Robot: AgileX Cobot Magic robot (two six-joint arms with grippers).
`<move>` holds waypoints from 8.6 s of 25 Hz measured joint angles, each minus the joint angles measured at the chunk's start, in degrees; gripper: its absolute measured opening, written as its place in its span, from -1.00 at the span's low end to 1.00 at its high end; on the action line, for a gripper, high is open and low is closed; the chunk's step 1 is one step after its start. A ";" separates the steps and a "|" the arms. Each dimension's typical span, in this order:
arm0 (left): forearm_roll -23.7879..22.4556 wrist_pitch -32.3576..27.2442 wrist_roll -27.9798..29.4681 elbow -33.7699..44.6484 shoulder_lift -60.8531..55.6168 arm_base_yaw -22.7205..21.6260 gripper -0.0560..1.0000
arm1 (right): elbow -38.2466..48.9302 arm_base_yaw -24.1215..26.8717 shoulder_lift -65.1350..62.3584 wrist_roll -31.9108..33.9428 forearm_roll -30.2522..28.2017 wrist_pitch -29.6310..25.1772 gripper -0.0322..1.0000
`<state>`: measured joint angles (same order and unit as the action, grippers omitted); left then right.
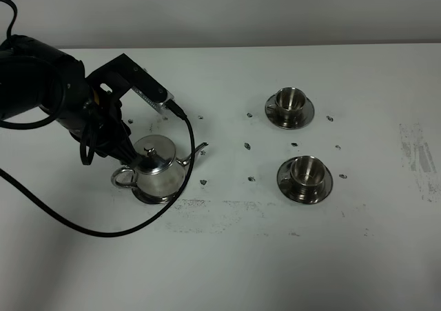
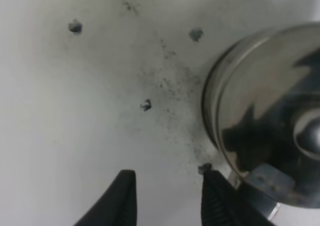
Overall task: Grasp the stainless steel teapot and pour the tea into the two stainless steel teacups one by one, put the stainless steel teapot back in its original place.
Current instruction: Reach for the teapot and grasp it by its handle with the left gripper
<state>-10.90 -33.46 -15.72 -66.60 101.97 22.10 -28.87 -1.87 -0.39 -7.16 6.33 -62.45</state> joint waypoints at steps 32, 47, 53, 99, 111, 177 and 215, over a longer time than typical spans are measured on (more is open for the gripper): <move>-1.42 -2.70 -2.95 0.75 1.95 -0.02 -0.31 | 0.00 0.00 0.00 -0.11 0.00 0.16 0.21; 1.60 -5.71 -5.41 0.75 1.95 1.45 -0.31 | 0.00 0.00 0.00 -0.02 0.00 0.16 0.21; 2.75 -7.30 -5.65 0.75 1.95 1.54 -0.31 | 0.00 0.00 0.00 -0.02 0.00 0.16 0.21; 13.09 -17.57 1.84 7.58 -8.02 3.27 0.08 | 0.00 0.00 0.00 -0.03 0.00 0.16 0.21; 6.49 -16.73 9.75 5.65 -6.52 2.02 0.01 | 0.00 0.00 0.00 -0.02 0.00 0.16 0.21; 10.44 -13.02 3.75 -2.46 4.36 3.03 0.00 | 0.00 0.00 0.00 -0.09 0.00 0.16 0.21; 8.80 -16.67 4.40 -5.77 7.91 3.33 -0.17 | 0.00 0.00 0.00 -0.04 0.00 0.16 0.21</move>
<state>-2.10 -50.14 -11.33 -72.37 109.88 25.43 -28.87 -1.87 -0.39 -7.20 6.33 -62.28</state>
